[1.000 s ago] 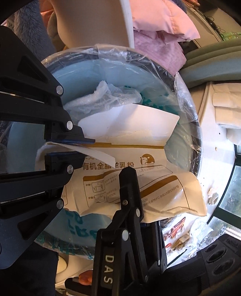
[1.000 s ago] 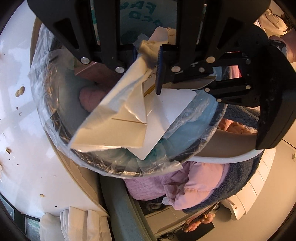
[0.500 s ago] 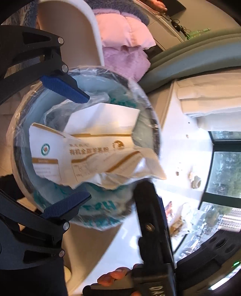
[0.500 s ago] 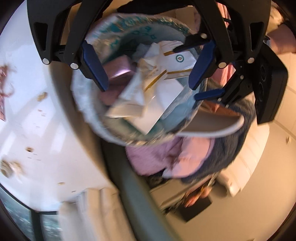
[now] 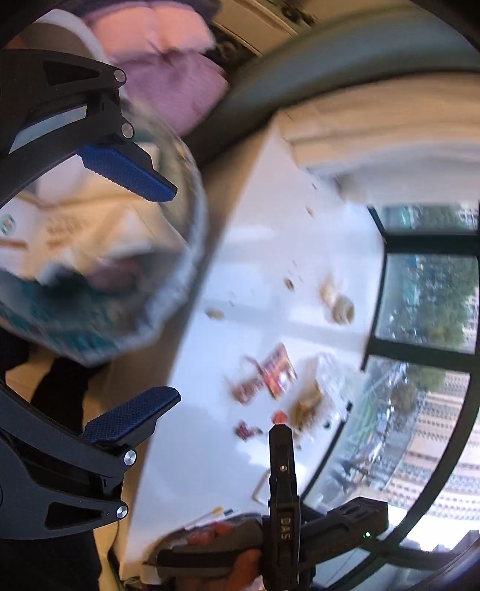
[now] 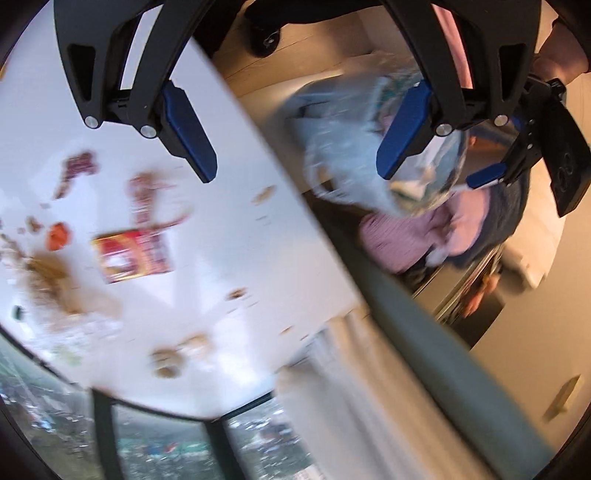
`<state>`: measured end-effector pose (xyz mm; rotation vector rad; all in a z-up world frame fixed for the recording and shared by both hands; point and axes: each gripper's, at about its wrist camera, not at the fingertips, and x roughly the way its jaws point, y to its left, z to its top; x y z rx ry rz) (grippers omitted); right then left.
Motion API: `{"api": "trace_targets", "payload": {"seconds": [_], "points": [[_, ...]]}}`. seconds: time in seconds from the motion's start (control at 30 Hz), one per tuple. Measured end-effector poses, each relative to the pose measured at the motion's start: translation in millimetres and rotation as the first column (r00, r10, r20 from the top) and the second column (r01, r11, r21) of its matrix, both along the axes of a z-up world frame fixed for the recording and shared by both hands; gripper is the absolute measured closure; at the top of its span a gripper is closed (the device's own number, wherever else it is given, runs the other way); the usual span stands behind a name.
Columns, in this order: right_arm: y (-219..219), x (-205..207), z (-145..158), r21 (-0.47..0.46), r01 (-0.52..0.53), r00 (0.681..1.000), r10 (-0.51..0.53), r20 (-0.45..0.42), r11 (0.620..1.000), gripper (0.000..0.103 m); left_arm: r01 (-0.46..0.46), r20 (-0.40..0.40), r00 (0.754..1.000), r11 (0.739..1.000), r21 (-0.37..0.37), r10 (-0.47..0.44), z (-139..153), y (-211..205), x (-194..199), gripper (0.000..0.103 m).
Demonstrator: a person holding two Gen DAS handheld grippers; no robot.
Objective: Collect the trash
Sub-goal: 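Move both tools back to the trash on the ledge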
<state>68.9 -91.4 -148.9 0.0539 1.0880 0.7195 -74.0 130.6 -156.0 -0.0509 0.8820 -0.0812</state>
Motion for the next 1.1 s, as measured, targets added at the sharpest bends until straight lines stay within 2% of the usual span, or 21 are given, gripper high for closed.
{"api": "trace_targets", "payload": {"seconds": [0.17,0.4,0.9,1.1], "points": [[-50,22,14,-0.014,0.107,0.993,-0.106,0.057,0.994,0.018,0.093,0.016,0.996,0.995,-0.024,-0.092,6,-39,39,0.006],[-109,55,25,-0.015,0.209,0.973,-0.207,0.100,0.978,0.018,0.210,0.041,0.977,0.978,0.003,-0.210,18,-87,98,0.006],[-202,156,21,-0.005,0.330,0.936,-0.327,0.131,0.944,0.018,0.280,0.060,0.958,0.960,0.020,-0.281,31,-140,238,0.006],[-221,194,13,-0.027,0.332,0.936,-0.326,0.130,0.943,0.018,0.303,0.047,0.952,0.952,0.035,-0.304,28,-158,291,0.006]]}}
